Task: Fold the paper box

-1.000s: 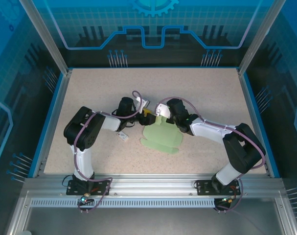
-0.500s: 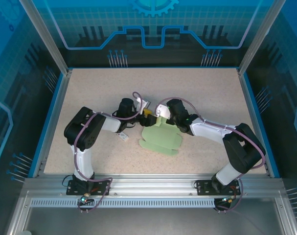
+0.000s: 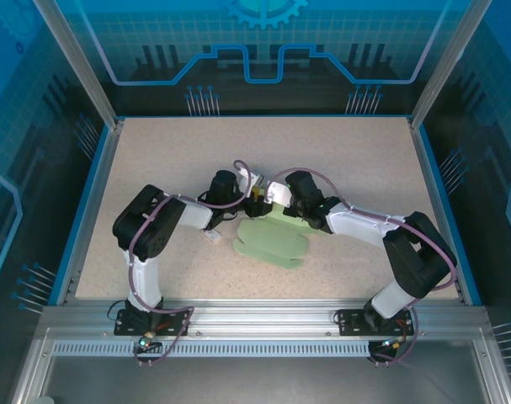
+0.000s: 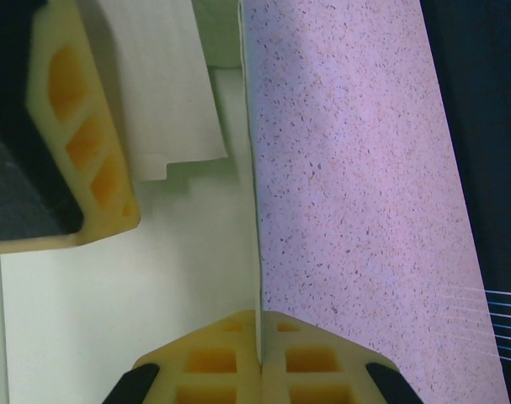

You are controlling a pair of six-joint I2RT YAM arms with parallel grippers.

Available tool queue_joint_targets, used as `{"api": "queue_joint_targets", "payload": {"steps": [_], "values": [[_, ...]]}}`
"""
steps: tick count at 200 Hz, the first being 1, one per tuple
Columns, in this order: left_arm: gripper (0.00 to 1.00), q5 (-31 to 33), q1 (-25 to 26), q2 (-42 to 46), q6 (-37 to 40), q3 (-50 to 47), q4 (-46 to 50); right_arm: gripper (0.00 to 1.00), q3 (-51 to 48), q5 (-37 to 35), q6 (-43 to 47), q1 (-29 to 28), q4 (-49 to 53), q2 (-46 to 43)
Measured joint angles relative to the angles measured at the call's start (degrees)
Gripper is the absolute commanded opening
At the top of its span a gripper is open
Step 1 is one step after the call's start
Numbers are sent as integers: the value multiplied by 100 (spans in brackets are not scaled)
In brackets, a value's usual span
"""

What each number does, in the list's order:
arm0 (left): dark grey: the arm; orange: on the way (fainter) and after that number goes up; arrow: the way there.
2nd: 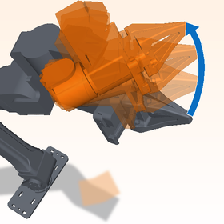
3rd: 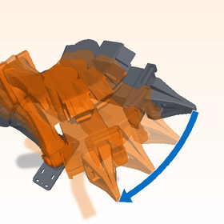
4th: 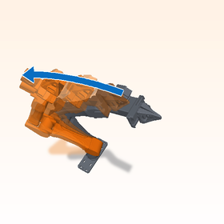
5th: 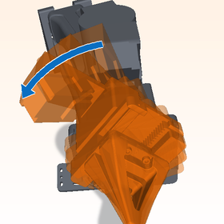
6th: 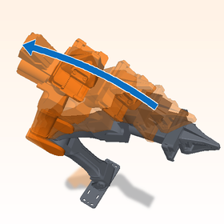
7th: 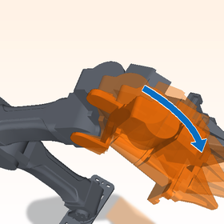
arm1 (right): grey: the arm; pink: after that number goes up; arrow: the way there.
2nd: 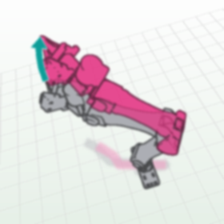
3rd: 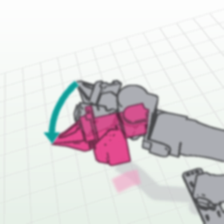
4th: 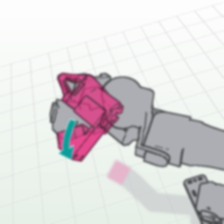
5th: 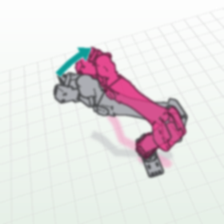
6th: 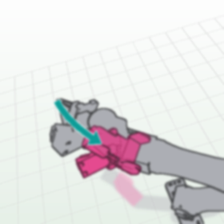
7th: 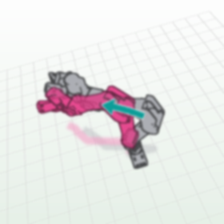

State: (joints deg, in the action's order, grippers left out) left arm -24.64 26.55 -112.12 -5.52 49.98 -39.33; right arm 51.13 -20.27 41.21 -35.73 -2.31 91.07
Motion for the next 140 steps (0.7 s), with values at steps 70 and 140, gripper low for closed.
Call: {"api": "queue_joint_targets", "payload": {"steps": [70,140], "values": [[83,79,-2,374,118,-221,44,3,0,-28,-37,4,22,2],[93,-4,-26,951,107,-518,323,3,0,-57,-55,4,48,17]]}}
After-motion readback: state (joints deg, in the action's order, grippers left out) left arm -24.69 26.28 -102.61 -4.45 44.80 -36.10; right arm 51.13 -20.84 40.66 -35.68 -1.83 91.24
